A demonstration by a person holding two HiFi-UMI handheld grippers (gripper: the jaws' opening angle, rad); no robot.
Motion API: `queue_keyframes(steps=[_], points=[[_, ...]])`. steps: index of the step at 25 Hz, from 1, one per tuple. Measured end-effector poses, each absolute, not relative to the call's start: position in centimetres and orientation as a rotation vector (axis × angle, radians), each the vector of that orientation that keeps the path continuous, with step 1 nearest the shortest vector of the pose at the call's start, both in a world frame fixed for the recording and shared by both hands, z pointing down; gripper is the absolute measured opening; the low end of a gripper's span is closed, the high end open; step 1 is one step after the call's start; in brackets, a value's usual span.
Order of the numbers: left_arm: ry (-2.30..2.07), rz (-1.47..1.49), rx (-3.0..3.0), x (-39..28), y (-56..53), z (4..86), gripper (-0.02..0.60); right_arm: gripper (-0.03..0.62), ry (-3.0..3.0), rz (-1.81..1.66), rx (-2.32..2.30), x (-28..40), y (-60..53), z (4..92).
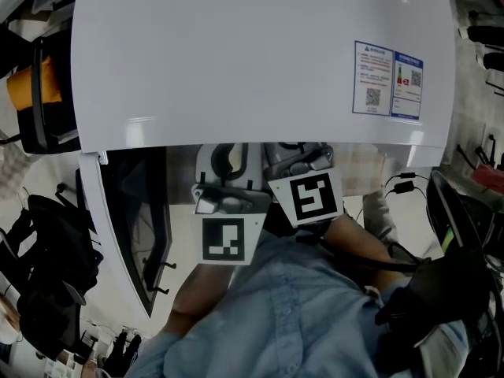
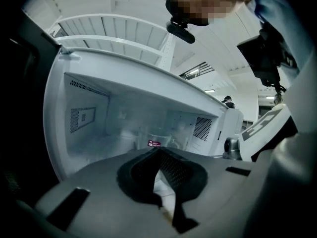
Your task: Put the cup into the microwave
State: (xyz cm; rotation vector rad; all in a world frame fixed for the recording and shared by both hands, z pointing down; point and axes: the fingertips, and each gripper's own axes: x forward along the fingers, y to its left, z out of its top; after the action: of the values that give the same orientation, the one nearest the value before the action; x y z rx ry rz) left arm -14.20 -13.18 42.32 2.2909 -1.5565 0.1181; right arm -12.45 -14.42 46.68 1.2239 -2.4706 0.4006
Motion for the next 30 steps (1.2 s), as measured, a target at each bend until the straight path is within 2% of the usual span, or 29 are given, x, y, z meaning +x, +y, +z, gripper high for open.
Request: queue_keyframes(steps=[12, 24, 30], points=[[-1.644, 0.107, 2.298, -13.9, -7.8, 35.3, 0.006, 0.003, -2.572, 0.377, 1.113, -13.0, -9.2, 39.9], [-1.822, -0.022, 2.417, -11.9, -4.0, 20.6, 0.006, 0.002, -2.775, 0.18, 1.055, -12.0, -6.1, 25.1], [-2.049, -0.131, 2.387, -13.3, -2.9, 14.2, 0.006, 0.002, -2.858, 0.072, 1.048, -10.8, -5.3, 19.1]])
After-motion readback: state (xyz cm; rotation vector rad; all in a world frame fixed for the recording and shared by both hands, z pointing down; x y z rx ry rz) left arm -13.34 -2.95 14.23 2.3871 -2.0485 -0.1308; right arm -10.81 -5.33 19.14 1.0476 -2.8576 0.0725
